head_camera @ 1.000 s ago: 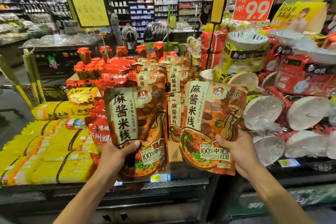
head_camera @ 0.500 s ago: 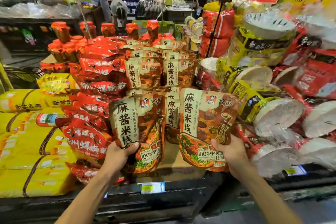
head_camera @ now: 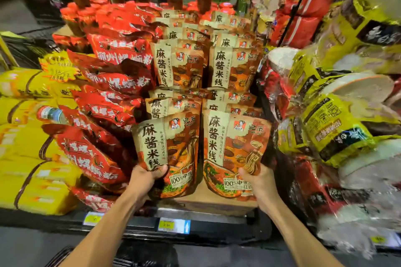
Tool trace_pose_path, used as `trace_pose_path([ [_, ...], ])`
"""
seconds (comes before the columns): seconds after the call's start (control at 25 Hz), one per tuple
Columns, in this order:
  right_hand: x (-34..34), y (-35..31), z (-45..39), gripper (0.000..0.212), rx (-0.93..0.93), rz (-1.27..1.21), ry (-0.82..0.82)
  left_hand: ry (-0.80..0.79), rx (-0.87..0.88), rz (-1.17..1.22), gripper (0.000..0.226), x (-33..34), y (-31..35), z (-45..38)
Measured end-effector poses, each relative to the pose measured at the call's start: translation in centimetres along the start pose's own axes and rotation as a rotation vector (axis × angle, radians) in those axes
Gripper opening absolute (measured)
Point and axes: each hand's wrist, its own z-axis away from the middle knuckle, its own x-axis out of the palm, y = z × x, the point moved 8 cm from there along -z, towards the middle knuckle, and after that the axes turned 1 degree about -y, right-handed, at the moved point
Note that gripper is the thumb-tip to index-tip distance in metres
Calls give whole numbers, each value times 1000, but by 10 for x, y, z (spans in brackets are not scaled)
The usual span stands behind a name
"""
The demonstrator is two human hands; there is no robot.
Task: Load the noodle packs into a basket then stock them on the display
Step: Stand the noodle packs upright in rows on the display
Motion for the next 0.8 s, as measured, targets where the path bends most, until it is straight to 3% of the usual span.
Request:
trace_pose_path([
  [0.36,15,35,-49,25,112,-27,65,20,-1,-64,27,10,-7,-33],
  [0.56,13,36,-47,36,92,10,-10,42,-12,-145,36,0,-17,-48],
  [0.8,12,35,-42,38,86,6,-16,-81,-183,-200,36,0,-34,-61],
])
